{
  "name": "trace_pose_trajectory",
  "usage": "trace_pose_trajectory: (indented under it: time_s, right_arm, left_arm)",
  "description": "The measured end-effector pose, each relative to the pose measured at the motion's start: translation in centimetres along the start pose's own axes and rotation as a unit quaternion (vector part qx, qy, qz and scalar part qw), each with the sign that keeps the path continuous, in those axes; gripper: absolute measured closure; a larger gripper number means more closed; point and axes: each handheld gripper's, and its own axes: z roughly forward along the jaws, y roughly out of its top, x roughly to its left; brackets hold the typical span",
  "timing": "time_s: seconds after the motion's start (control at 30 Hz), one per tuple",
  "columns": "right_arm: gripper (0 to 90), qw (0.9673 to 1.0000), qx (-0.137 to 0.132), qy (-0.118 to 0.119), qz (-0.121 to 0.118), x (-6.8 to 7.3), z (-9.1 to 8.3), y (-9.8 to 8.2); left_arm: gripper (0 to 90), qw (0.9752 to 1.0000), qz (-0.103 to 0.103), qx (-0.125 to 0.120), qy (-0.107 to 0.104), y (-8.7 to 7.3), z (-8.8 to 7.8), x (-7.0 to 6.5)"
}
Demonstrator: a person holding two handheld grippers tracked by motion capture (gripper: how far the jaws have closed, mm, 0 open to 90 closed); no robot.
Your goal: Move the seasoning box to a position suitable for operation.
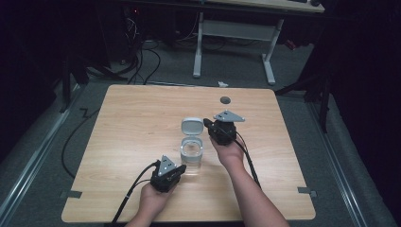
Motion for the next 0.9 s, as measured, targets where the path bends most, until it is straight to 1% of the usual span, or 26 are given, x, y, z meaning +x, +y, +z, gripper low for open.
trace_pose_trajectory:
  time_s: [0.17,0.3,0.43,0.6,0.9]
  right_arm:
    - [90.0,0.9999,-0.004,0.009,-0.005,0.3,-0.2,0.5]
    - [90.0,0.9999,-0.006,0.01,-0.01,0.5,-0.5,0.9]
    - [90.0,0.9999,-0.006,0.01,-0.011,0.6,-0.8,0.8]
    - [90.0,0.9995,-0.011,0.021,-0.02,1.2,-1.5,0.4]
    - [89.9,0.9992,-0.007,0.031,-0.023,2.3,-2.8,-0.8]
  left_arm:
    - [90.0,1.0,0.002,0.001,0.0,0.0,0.0,0.0]
    - [89.8,1.0,0.002,0.0,0.0,0.0,0.0,0.0]
    - [89.2,1.0,0.001,-0.001,-0.001,0.0,0.0,-0.1]
    - [89.0,1.0,0.003,-0.002,-0.003,0.0,0.0,-0.1]
    - [88.6,1.0,0.004,-0.006,-0.005,0.0,-0.1,-0.1]
